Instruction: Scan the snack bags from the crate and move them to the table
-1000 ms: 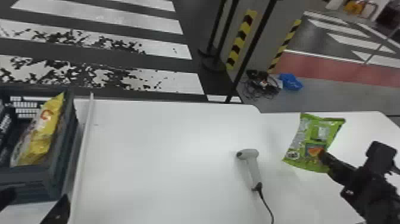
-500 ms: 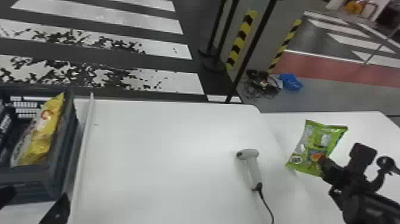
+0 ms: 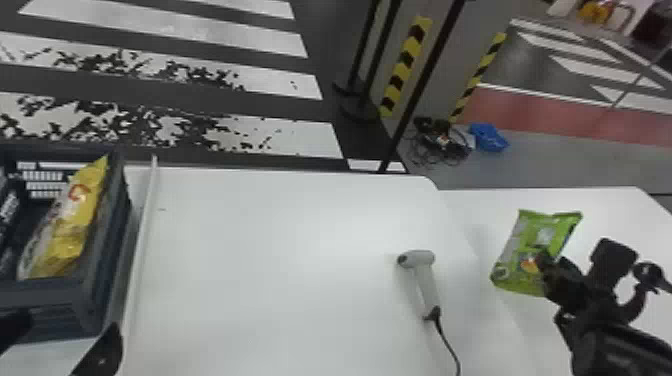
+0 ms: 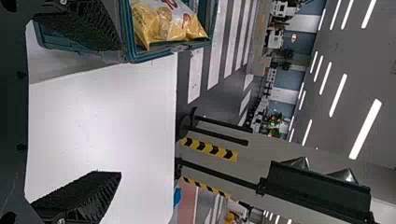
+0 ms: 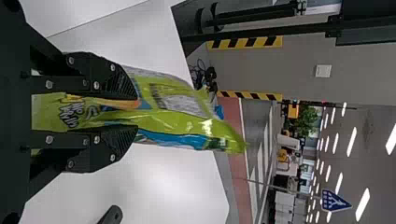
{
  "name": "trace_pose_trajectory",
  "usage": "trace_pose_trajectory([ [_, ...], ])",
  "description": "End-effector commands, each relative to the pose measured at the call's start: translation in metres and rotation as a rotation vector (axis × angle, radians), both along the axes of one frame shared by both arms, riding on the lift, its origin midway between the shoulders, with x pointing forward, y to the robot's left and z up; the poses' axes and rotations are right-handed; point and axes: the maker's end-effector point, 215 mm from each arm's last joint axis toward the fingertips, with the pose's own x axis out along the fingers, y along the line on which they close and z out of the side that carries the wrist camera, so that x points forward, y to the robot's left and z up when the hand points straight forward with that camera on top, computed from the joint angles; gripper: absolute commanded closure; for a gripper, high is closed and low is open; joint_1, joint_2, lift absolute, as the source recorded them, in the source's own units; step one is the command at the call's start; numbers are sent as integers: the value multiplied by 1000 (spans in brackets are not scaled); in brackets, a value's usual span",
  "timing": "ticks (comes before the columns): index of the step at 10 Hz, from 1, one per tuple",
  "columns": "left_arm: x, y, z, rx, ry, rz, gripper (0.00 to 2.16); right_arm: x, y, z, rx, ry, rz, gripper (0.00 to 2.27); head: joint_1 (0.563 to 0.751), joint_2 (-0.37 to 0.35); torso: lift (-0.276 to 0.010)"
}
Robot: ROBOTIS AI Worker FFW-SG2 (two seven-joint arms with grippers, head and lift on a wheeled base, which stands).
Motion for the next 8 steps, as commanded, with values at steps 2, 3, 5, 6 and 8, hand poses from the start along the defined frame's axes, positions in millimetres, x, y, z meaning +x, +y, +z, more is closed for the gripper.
trace_pose_trajectory([
  [2, -1, -2, 2, 0, -2, -3, 33, -4, -3, 4, -3, -10, -9, -1, 695, -350, -95],
  [3, 0, -2, 2, -1, -3, -3, 33, -7, -1, 10, 0, -29, -2, 19, 695, -350, -95],
  [5, -1, -4, 2, -2, -2, -2, 33, -14, 37, 23, 61, -55, 96, 53, 695, -350, -95],
  [6, -1, -5, 1, -1, -2, -4, 33, -16, 72, 34, 91, -93, 178, 53, 695, -350, -95],
  [8, -1, -7, 1, -3, -1, -4, 33, -20, 142, 65, 111, -186, 286, 70, 695, -350, -95],
])
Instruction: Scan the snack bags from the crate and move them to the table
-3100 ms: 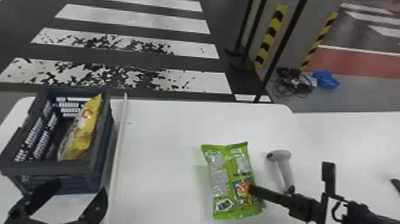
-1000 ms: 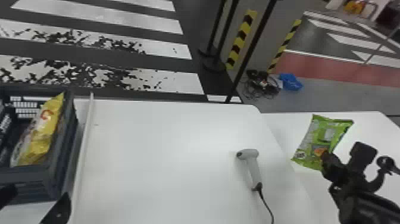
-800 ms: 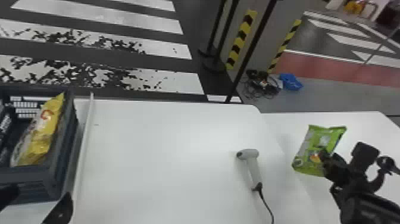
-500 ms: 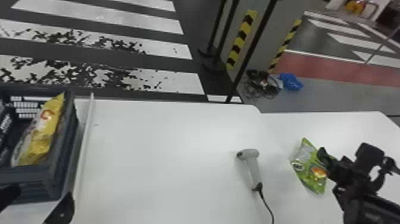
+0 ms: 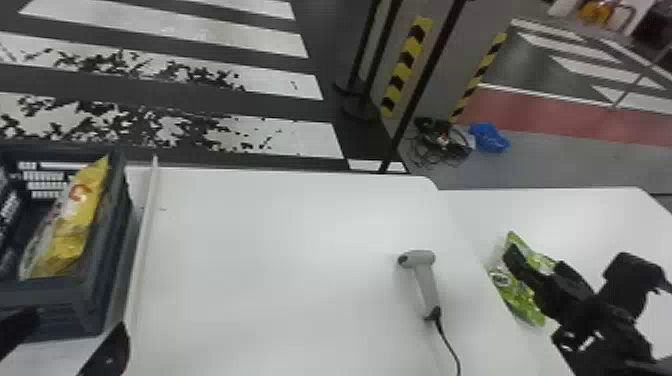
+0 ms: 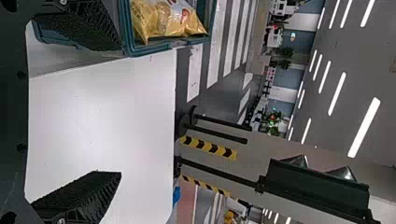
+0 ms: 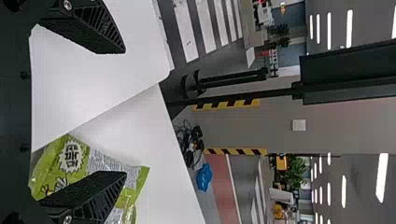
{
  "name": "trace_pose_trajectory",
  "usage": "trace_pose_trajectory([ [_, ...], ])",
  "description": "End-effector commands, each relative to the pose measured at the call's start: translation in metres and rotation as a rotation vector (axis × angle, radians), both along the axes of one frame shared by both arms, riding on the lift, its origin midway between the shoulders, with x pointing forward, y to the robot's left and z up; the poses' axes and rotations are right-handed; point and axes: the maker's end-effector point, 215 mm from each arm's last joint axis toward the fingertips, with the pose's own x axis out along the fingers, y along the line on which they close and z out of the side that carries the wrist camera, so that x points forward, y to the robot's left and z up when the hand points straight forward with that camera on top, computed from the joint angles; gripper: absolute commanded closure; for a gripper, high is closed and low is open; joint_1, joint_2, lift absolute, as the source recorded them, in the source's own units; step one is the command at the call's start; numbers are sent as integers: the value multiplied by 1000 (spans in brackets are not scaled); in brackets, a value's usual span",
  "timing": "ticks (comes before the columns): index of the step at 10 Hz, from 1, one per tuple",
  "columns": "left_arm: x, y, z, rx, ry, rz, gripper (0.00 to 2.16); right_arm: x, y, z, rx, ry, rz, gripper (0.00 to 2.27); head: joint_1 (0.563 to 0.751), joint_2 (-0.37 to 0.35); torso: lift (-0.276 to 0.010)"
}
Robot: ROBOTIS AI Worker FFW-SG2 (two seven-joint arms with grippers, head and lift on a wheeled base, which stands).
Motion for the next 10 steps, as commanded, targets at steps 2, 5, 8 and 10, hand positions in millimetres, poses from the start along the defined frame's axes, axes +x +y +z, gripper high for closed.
trace_pose_trajectory([
  [2, 0, -2, -3, -2, 5, -1, 33, -5, 93, 41, 10, -124, 115, 76, 695, -350, -95],
  [5, 0, -3, -3, -3, 4, -2, 33, -4, 188, 45, 8, -177, 230, 80, 695, -350, -95],
  [8, 0, 0, -7, 9, 7, 5, 33, -17, 280, 45, -47, -239, 328, 80, 695, -322, -95],
  [10, 2, 0, -1, 10, -13, 9, 33, -34, 320, 52, -53, -288, 370, 83, 695, -230, -95],
])
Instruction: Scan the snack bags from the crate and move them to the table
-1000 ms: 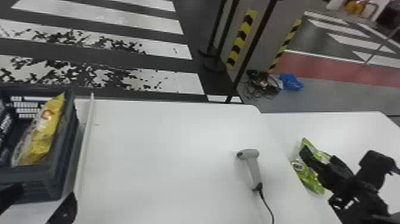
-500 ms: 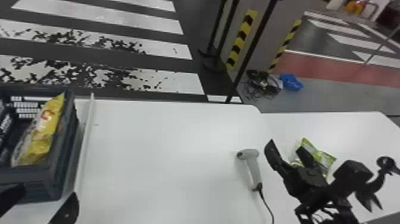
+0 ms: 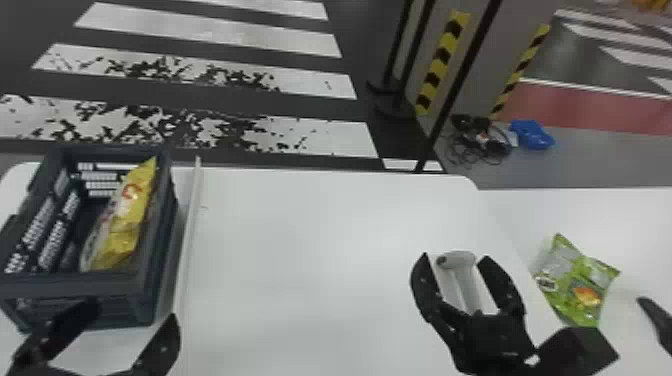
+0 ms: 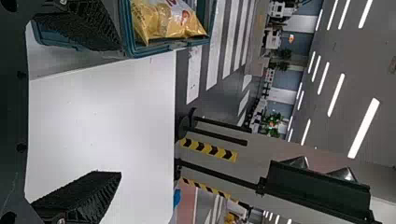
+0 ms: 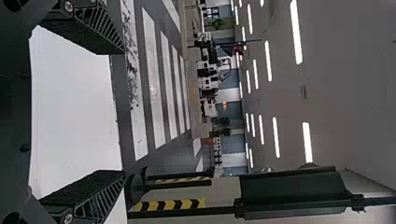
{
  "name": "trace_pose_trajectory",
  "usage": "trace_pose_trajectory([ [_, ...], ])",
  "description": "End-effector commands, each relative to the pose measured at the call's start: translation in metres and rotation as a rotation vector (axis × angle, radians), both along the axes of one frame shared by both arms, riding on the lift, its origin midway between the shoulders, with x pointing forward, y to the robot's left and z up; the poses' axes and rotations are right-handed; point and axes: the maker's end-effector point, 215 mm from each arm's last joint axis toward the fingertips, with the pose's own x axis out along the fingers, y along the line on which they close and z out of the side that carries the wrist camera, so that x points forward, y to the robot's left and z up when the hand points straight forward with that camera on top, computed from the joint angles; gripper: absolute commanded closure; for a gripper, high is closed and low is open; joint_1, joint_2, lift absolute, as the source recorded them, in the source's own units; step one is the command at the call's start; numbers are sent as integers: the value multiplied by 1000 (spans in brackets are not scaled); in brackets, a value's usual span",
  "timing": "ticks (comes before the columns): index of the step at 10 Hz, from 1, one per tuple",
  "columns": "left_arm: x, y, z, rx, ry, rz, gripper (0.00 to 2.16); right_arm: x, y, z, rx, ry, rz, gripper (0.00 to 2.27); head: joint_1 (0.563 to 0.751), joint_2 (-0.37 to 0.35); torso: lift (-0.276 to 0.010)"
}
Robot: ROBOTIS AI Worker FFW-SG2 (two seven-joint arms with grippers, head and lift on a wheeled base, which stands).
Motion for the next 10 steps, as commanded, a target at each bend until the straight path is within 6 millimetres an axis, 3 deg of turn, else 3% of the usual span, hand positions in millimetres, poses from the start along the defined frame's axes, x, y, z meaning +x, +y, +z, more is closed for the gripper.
trace_pose_trajectory([
  [1, 1, -1, 2, -3, -5, 2, 33, -11, 12, -2, 8, -7, 4, 83, 695, -195, -95],
  [3, -1, 0, -2, 2, 2, 9, 33, -31, 17, 5, 24, -71, -5, 87, 695, -178, -95],
  [6, 5, 7, 19, 10, -34, 27, 33, -35, 15, 11, 14, -99, -8, 87, 695, -168, -95],
  [10, 25, 42, 29, 14, -18, 79, 36, -42, 16, 23, -17, -143, 19, 87, 695, -140, -95],
])
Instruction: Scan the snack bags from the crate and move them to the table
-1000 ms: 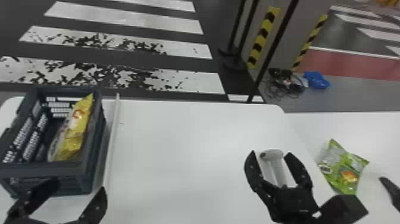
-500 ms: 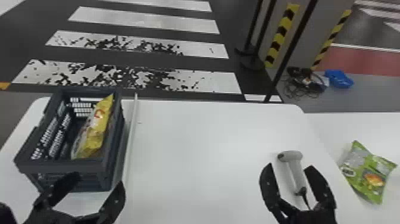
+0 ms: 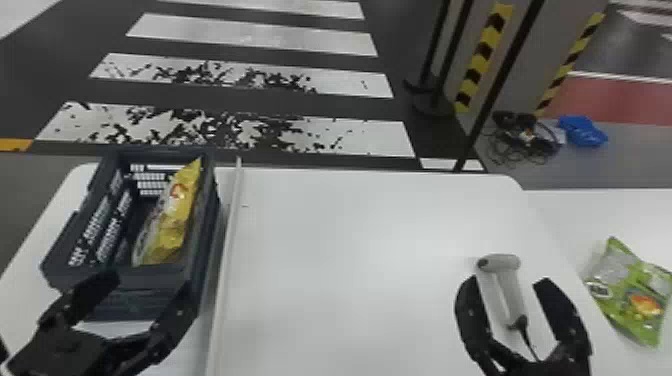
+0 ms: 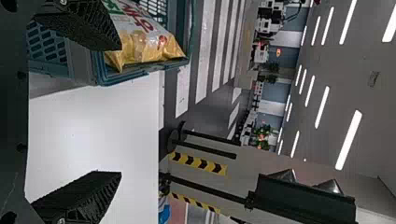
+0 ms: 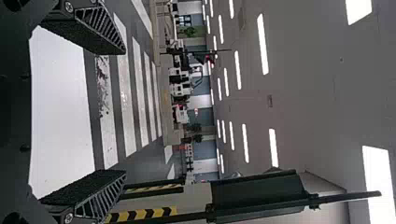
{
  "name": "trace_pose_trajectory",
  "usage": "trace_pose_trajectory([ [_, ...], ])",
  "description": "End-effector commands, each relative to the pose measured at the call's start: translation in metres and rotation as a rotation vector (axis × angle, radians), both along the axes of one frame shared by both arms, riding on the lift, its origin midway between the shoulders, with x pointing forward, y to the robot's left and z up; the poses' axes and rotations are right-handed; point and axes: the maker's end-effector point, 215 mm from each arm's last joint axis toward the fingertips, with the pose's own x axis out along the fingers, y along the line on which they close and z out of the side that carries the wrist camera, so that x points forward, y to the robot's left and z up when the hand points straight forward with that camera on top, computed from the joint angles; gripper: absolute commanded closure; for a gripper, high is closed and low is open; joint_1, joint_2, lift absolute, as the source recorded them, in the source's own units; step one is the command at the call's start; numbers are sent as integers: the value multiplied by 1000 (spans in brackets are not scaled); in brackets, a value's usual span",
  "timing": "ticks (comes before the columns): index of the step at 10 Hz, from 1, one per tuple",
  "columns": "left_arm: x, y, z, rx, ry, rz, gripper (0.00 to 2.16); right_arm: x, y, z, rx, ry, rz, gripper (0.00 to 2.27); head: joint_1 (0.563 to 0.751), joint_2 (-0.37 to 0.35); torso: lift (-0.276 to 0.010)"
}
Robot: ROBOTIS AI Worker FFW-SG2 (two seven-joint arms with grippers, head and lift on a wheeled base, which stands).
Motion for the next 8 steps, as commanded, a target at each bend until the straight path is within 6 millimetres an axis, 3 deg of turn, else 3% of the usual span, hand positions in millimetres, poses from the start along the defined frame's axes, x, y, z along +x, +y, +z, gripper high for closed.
trace_pose_trajectory([
  [1, 15, 20, -1, 6, 25, 29, 36, -2, 3, 2, -13, -4, 21, 87, 695, -129, -95],
  [5, 57, 50, -21, 28, 187, 64, 36, -9, 10, -3, -27, 14, 58, 87, 695, -37, -95],
  [8, 92, 67, -13, -15, 191, 85, 76, -10, 11, -4, -37, 15, 72, 87, 695, -4, -95],
])
